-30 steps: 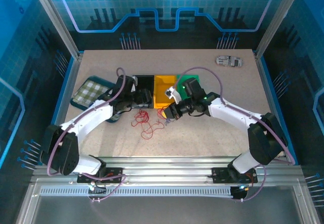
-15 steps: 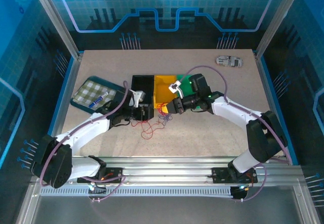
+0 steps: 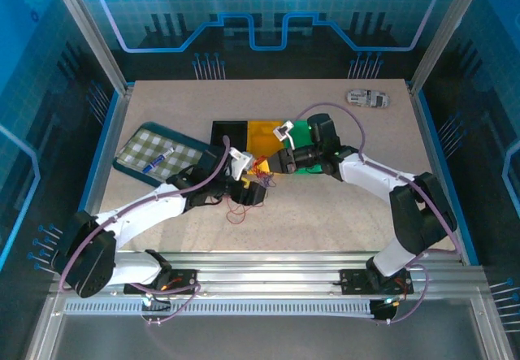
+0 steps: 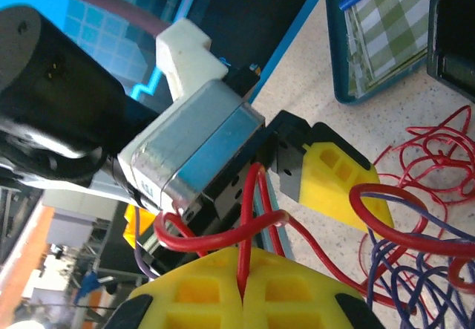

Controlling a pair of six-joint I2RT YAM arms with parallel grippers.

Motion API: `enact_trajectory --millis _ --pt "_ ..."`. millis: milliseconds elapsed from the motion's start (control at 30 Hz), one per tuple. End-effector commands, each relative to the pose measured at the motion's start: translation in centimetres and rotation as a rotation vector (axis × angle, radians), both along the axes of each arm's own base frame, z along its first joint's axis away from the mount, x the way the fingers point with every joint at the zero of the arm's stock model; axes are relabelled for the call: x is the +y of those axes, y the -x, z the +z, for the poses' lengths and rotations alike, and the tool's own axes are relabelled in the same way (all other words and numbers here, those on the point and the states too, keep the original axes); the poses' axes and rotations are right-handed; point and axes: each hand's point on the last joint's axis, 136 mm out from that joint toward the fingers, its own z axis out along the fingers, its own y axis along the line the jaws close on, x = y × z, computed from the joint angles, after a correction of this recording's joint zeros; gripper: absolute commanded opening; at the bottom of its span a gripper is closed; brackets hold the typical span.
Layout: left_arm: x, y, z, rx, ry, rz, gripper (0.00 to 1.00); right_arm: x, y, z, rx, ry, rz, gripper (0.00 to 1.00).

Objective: Untangle the cables

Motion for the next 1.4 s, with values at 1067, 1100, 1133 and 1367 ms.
enact_trajectory --millis 1067,1100,1133,1367 --pt "0.1 -1.9 -1.3 -0.109 -0.015 0.072 0.38 -3.1 -2.3 7.7 -0.06 -0.191 -0.15 0.01" --pt "0.3 -1.8 -1.4 -0.108 -0.016 0.077 0.37 -3.2 -2.2 7.9 -0.069 -0.184 -0.147 0.01" --pt "0.4 -1.7 -1.5 -0.106 -0.019 0.082 0.36 -3.2 -2.1 8.2 -0.071 -0.184 -0.137 0.01" --pt "0.5 -1.4 -0.8 -0.112 -0.013 0.077 0.46 -3.2 -1.6 8.4 -0.052 -0.196 -0.109 0.02"
